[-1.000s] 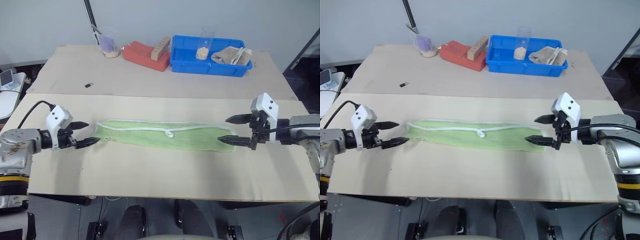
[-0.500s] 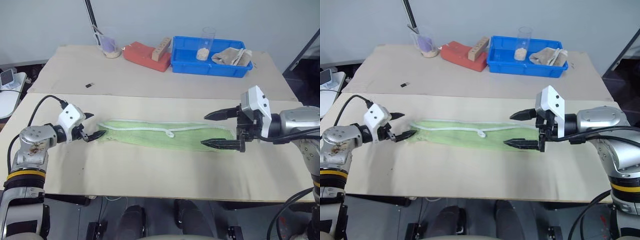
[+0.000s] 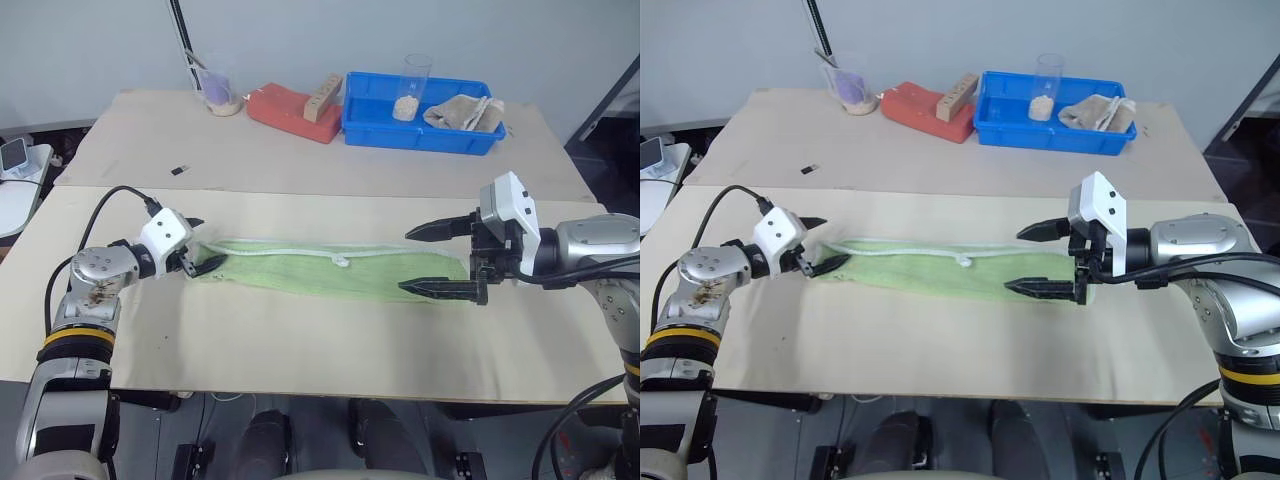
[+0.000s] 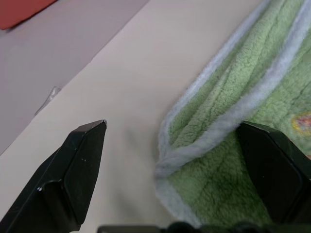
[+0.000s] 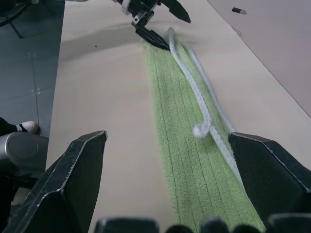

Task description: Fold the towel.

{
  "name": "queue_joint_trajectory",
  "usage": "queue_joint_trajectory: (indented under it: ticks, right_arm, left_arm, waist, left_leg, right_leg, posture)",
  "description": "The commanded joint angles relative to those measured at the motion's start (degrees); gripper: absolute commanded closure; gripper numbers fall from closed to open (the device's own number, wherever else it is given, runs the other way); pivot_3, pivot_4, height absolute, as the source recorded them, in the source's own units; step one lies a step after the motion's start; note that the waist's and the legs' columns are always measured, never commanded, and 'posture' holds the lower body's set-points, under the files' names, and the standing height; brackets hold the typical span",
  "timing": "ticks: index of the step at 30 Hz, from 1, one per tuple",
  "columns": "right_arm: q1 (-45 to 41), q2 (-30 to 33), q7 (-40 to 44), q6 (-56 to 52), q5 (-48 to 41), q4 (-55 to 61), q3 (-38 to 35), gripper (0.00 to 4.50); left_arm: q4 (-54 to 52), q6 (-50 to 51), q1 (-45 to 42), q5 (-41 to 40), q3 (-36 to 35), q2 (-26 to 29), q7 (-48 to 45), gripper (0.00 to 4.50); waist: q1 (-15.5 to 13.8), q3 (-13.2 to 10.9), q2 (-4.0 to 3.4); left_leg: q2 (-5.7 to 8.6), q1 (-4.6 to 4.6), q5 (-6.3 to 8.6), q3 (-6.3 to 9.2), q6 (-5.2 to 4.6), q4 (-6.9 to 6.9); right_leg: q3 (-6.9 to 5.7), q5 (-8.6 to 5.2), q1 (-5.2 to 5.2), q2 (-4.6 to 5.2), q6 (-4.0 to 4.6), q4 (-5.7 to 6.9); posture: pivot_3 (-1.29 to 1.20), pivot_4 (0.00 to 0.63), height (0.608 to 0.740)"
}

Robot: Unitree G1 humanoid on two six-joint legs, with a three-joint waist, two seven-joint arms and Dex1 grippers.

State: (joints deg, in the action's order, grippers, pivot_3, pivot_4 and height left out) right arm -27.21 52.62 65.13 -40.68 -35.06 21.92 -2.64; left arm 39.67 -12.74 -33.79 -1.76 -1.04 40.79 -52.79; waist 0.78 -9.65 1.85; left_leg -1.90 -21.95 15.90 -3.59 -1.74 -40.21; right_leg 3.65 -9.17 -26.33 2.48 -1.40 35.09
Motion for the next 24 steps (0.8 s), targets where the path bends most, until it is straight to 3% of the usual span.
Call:
queue_joint_trajectory:
  ticks: [1, 9, 16, 24]
  right_arm:
    - [-1.17, 0.05, -0.19, 0.74, -0.76, 1.12, -0.80, 0.08]
    - [1.45, 0.82, -1.76, 1.28, 0.55, 0.87, -2.44, 0.08]
    - [8.77, 2.65, -5.04, 1.01, 1.35, 1.14, -7.49, 0.08]
    - [13.78, 0.43, -10.72, -1.87, -1.04, 3.19, -10.79, 0.08]
  left_arm:
    - [3.56, -1.03, -4.79, -0.33, -1.70, -0.95, 3.84, 0.00]
    - [9.85, 2.20, -11.29, -2.22, -3.78, -2.58, 5.63, 0.00]
    - [-0.94, 7.14, -3.42, -5.32, -2.88, 3.01, -8.23, 0.00]
    - [-4.97, 10.05, 0.98, -6.61, -4.47, 6.10, -8.95, 0.00]
  waist:
    - [-0.05, 0.00, 0.01]
    - [0.17, 0.00, 0.01]
    - [0.24, 0.00, 0.01]
    - [0.01, 0.00, 0.01]
  left_leg:
    - [0.00, 0.00, 0.00, 0.02, 0.00, -0.01]
    - [0.03, -0.05, 0.00, 0.05, -0.01, -0.02]
    - [0.00, -0.07, 0.01, 0.04, -0.01, 0.00]
    - [-0.01, -0.01, 0.00, 0.04, -0.01, -0.05]
  right_leg:
    - [-0.01, 0.00, 0.00, 0.00, -0.02, 0.01]
    - [-0.03, 0.05, 0.00, 0.01, -0.07, -0.05]
    - [-0.02, 0.08, -0.03, 0.01, -0.01, -0.05]
    - [-0.02, -0.10, 0.00, 0.00, -0.30, 0.01]
  posture:
    - [0.00, 0.150, 0.714]
    - [0.00, 0.150, 0.714]
    - [0.00, 0.150, 0.714]
    - [0.00, 0.150, 0.714]
